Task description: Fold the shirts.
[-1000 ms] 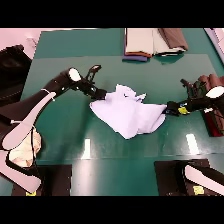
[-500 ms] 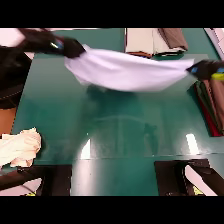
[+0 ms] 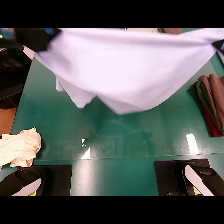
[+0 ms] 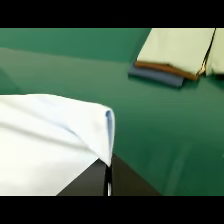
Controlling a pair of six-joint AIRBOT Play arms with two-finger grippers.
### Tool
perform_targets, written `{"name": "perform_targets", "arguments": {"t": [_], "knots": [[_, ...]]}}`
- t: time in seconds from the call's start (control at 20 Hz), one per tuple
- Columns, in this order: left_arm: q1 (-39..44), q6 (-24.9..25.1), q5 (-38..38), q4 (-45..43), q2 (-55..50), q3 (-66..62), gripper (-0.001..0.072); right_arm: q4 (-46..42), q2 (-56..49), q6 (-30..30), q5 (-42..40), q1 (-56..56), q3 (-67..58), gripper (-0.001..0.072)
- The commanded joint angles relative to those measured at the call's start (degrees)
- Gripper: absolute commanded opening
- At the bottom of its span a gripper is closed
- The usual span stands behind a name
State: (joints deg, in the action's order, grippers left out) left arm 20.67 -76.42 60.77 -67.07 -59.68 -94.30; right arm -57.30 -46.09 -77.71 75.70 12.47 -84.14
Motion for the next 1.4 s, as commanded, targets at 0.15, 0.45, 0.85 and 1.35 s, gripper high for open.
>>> {"name": "perform_targets", "arguments": {"t": [0.15, 0.45, 0.85, 1.35], "knots": [[11.5, 0.5, 2.4, -0.2, -8.6, 19.6, 0.0029, -4.4, -4.2, -0.8, 2.3, 0.0, 17.2, 0.0016], [20.4, 0.4, 2.0, 0.4, -17.2, 31.6, 0.0261, -5.5, -1.2, -0.8, -0.9, 0.0, 31.6, 0.0015], [9.0, -1.6, 0.5, 0.4, -17.0, 19.0, 0.0581, -5.3, 0.5, -0.9, -1.4, 0.0, 34.7, 0.0015], [-4.3, -2.6, 1.2, 7.6, -30.0, 16.1, 0.0581, -5.3, 0.5, -1.8, -1.7, 0.0, 34.7, 0.0016]]}}
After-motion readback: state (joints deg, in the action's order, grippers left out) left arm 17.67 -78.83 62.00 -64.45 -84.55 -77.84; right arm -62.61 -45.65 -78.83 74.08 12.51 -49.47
